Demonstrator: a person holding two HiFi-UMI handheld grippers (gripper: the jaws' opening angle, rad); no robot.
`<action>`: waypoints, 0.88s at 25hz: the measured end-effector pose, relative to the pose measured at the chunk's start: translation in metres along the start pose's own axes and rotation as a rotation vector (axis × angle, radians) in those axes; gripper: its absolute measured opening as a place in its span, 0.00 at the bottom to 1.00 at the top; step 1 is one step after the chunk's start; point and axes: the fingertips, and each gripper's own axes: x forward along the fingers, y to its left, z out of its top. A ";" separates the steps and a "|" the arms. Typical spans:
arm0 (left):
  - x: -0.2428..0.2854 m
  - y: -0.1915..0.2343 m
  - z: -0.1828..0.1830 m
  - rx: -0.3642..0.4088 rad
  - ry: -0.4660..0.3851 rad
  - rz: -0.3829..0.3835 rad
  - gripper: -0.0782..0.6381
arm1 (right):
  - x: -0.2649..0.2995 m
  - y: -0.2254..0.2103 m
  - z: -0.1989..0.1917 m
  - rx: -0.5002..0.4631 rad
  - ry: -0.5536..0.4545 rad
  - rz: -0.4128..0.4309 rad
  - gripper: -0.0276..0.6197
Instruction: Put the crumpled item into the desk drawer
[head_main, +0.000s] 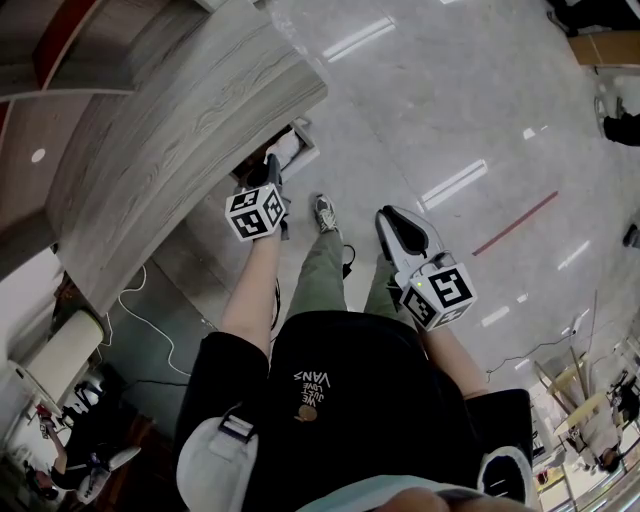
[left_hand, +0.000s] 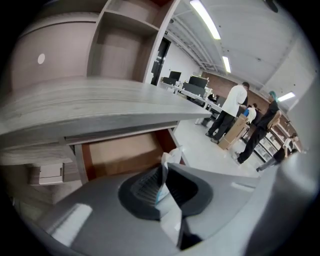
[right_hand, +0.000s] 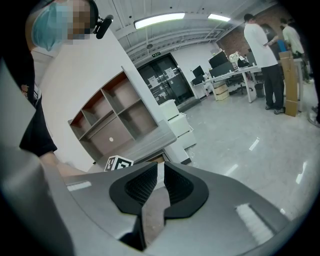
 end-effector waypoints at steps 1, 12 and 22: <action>0.001 0.002 -0.002 0.003 0.012 0.007 0.19 | 0.000 0.000 0.000 0.000 0.001 0.000 0.08; 0.006 0.014 -0.009 0.047 0.109 0.053 0.19 | -0.001 -0.002 0.000 0.008 -0.001 -0.007 0.08; 0.008 0.022 -0.015 0.066 0.143 0.076 0.26 | -0.003 -0.002 -0.003 0.010 -0.003 -0.015 0.08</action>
